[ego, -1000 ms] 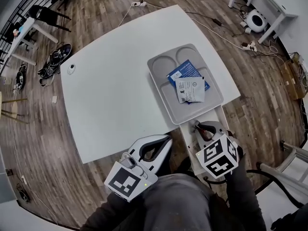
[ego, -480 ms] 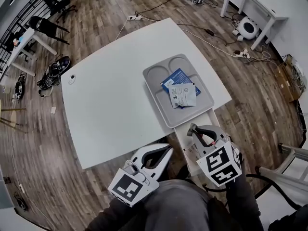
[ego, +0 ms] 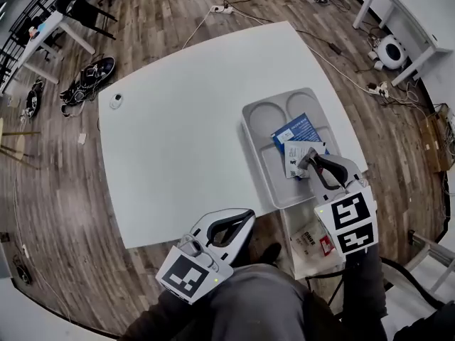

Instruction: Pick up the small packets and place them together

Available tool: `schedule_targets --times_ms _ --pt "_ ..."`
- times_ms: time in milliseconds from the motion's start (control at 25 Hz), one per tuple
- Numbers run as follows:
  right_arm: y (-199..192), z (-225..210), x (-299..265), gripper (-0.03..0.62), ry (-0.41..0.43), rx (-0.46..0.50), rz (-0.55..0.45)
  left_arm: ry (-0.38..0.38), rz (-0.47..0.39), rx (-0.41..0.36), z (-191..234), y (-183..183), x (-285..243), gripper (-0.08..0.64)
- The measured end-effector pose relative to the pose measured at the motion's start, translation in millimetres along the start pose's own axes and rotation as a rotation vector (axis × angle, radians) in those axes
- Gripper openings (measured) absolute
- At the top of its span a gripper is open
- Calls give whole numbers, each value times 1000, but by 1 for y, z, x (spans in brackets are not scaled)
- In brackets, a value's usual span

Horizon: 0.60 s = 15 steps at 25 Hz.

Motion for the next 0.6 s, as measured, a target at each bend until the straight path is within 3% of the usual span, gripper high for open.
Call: schedule_targets --times_ms 160,400,600 --pt "6 3 -13 127 35 -16 -15 16 4 11 13 1 1 -9" --pt "6 -2 16 130 -22 -14 -58 5 3 -7 -3 3 5 -9" --pt "-22 4 61 130 -37 -26 -53 -47 -4 -44 -39 -2 2 -9"
Point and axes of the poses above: the fingertips, and each gripper's own axes: x backward along the fingers, z to its left, y out of its top, the point moved 3 cm from there along x, backward along the fingers, and after that the axes turned 7 degrees about x, right-handed, at the moved point
